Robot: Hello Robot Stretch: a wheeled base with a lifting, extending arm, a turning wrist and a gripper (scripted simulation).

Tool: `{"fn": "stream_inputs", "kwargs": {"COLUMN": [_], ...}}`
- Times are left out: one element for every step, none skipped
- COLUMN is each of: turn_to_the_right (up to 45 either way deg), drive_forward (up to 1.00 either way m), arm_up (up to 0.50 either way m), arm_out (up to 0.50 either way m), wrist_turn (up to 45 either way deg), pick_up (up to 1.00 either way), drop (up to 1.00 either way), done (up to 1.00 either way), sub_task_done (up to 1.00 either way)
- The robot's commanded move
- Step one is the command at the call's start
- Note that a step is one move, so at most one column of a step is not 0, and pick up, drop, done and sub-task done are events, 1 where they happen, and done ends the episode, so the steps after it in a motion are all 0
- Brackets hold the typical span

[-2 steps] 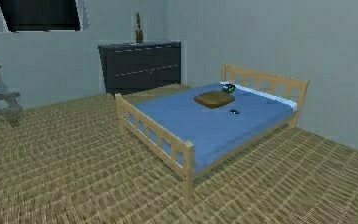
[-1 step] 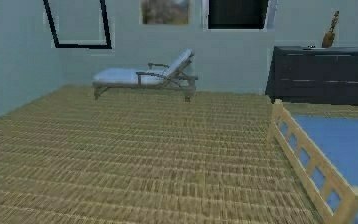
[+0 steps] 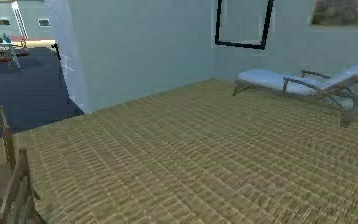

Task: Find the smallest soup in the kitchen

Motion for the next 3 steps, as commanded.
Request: {"fn": "stream_inputs", "kwargs": {"turn_to_the_right": [0.0,-45.0,-3.0], "drive_forward": [1.0,0.0,0.0], "arm_up": [0.0,0.0,0.0], "arm_out": [0.0,0.0,0.0], "wrist_turn": [0.0,0.0,0.0], "pick_up": [0.0,0.0,0.0], "drop": [0.0,0.0,0.0], "done": [0.0,0.0,0.0], "sub_task_done": [0.0,0.0,0.0]}}
